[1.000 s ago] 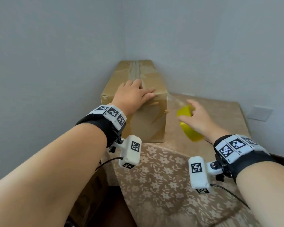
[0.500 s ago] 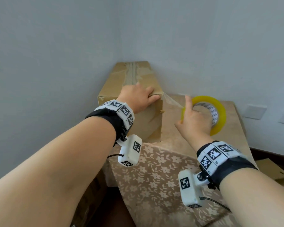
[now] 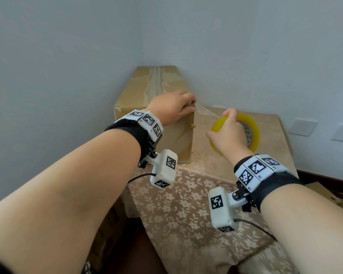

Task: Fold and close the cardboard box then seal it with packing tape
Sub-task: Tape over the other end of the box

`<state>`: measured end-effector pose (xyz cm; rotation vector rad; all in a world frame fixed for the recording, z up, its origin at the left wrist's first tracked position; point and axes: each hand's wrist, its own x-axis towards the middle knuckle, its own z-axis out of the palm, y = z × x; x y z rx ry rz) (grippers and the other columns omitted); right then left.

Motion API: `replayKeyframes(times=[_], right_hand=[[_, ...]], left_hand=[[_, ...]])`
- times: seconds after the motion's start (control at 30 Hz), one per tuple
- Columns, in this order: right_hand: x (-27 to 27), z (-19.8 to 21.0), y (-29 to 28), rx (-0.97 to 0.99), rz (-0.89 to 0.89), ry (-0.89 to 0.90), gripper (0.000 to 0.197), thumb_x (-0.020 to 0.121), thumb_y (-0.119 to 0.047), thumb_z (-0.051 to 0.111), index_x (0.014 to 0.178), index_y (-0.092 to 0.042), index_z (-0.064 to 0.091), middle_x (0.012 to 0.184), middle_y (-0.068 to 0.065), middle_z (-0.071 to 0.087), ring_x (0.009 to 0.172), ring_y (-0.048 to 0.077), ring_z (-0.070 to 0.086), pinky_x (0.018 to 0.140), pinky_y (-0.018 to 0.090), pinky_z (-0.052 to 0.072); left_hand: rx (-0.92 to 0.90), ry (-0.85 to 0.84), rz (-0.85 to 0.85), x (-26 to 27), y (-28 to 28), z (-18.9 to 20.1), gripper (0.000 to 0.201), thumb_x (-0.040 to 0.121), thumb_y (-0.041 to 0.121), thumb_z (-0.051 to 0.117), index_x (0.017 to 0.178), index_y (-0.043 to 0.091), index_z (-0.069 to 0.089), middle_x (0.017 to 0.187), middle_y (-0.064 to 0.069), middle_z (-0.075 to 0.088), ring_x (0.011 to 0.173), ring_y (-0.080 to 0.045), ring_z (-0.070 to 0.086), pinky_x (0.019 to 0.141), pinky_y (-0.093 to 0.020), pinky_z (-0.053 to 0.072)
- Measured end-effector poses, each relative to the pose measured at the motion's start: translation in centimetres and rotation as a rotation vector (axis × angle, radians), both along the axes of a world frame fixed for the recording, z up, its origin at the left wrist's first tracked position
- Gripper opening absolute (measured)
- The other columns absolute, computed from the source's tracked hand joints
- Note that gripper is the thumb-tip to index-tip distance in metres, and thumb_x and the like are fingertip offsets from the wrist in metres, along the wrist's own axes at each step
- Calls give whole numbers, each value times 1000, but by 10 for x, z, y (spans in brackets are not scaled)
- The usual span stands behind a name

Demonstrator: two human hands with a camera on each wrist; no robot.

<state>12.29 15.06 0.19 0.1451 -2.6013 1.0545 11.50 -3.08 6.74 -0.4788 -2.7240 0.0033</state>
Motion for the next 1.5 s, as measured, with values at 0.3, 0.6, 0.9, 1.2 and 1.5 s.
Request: replayKeyframes(times=[0.3,0.6,0.9,1.2,1.5], right_hand=[[21,-32,-38,-59,59,-46,57,82,-19,63,130,-19,32,89,7,59,82,29,58,68,42,50],[26,-32,-47,9,87,-79,47,89,-22,59,130,-18,37,86,6,46,87,30,51,73,43,49],[5,-12,-48,508,179,-111,45,91,-14,45,135,-18,39,101,14,63,89,34,60,64,36,45],[29,-27,-30,-81,302,-167,102,85,-7,60,150,-23,-17,84,-2,43,79,18,49,74,36,44],[22,-35,-19,422,310,-229,100,88,-3,54,148,-24,-23,83,10,65,70,22,64,63,38,54]], left_hand=[[-96,79,16,2,-8,-10,51,92,51,46,139,32,41,130,0,48,114,-27,47,84,-36,42],[-73,102,18,3,-8,-13,47,92,51,46,136,35,44,129,1,48,114,-26,48,82,-37,44],[-56,39,5,5,-4,-9,49,93,45,48,140,35,39,130,-1,46,111,-28,50,84,-36,41],[-292,-99,18,9,10,7,32,99,32,42,130,26,46,137,-10,35,98,-32,57,68,-35,40],[-254,-133,39,14,16,7,27,99,26,41,124,24,50,135,-10,35,95,-27,52,71,-33,38]])
